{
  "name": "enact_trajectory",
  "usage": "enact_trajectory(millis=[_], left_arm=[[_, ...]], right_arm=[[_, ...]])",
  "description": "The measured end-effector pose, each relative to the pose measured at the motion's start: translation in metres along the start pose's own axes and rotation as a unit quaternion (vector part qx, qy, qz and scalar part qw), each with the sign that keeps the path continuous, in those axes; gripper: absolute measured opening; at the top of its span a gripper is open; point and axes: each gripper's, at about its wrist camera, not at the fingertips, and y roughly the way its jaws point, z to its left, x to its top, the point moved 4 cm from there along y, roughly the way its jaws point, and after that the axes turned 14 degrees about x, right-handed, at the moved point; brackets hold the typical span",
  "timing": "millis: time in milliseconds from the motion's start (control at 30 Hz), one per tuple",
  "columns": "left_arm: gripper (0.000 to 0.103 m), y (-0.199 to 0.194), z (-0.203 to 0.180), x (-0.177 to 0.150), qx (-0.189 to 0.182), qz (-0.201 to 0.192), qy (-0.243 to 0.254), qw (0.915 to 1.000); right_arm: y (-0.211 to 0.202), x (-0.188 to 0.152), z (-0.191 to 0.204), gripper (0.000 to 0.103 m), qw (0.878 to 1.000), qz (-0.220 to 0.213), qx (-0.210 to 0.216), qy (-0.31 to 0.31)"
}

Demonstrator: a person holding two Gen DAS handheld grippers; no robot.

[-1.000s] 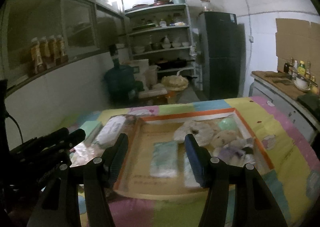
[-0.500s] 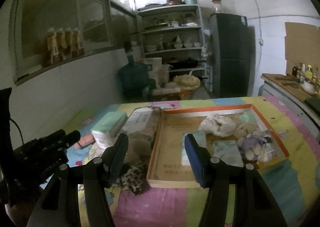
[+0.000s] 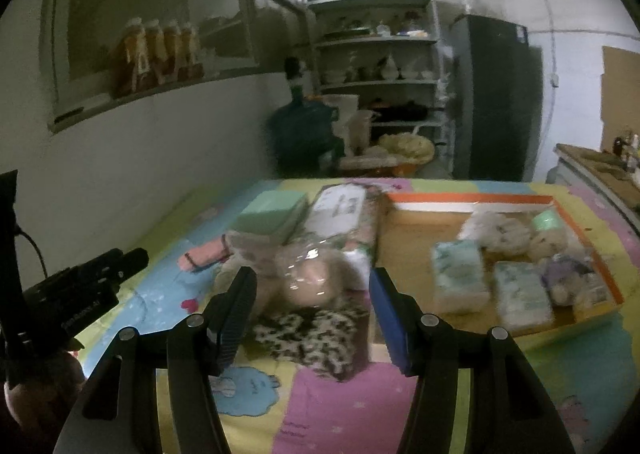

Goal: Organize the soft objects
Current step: 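Grasp the pink plush bunny with right tool while left tool grasps the pink rolled towel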

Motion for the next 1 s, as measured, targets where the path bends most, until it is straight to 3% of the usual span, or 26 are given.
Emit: enact_trajectory(millis=[467, 800, 933, 1000], left_arm=[[0.045, 0.027, 0.041, 0.003, 0.013, 0.011, -0.015, 0.9997], [0.045, 0.042, 0.045, 0.003, -0.002, 0.021, -0.013, 0.9997], [0.045, 0.057, 0.042, 0.011, -0.034, 0.036, 0.006, 0.9988], [0.045, 0.069, 0.038, 0.015, -0.061, 0.050, 0.021, 0.9966]], right_arm=[[0.066, -0.038, 0.049, 0.060, 0.991, 0.085, 0.104, 0.008], [0.098, -0.053, 0.047, 0.060, 0.986, 0.134, 0.090, 0.031], [0.112, -0.058, 0.045, 0.060, 0.984, 0.153, 0.085, 0.036], [0.112, -0.057, 0.042, 0.047, 0.985, 0.150, 0.079, 0.036]])
